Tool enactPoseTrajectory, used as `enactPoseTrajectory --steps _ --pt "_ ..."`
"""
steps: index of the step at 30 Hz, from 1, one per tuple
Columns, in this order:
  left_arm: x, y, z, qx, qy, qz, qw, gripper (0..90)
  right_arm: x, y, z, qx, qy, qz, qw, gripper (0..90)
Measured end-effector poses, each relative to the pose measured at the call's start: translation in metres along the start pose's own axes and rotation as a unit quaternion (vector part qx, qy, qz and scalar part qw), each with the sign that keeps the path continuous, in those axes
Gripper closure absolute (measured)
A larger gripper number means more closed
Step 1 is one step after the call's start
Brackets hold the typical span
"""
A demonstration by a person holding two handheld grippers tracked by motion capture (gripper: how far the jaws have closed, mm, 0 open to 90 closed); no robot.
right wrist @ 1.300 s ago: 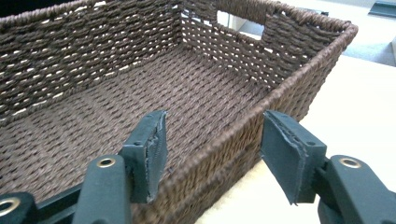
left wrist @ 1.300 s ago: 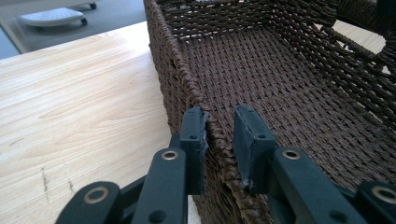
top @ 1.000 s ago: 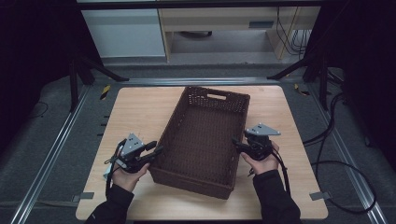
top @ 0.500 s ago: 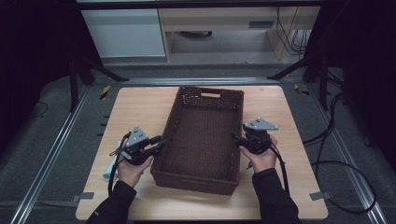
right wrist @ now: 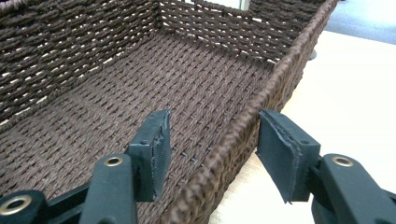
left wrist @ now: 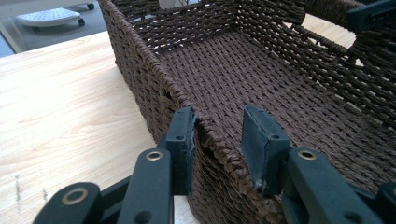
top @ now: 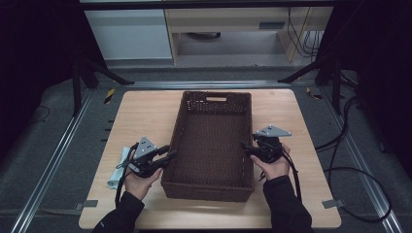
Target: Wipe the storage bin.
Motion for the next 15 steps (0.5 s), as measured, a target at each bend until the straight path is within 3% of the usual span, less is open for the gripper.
enactPoseTrajectory --steps 6,12,15 --pt "-0.0005 0.0001 -0.0024 0.000 0.012 -0.007 0.9999 62.5 -0.0047 -0.0035 0.0004 0.005 -0.007 0.009 0.9999 44.0" --pt "-0.0009 0.0003 -0.0043 0.008 0.018 -0.006 0.9998 63.2 -0.0077 -0.0064 -0.0002 0.001 -0.006 0.020 0.9998 52.5" --pt "-0.0006 -0.0002 -0.0070 0.007 0.018 -0.006 0.9998 63.1 -0.0052 -0.0057 -0.0012 0.008 -0.021 0.025 0.9994 58.1"
Point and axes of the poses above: each handheld gripper's, and its own axes: x roughly backward along the jaws, y roughly out of its top, z roughly to its left, the point moved 8 cm from there along -x, roughly forward along the jaws, and after that the axes turned 14 degrees about z, right-handed, at the moved point
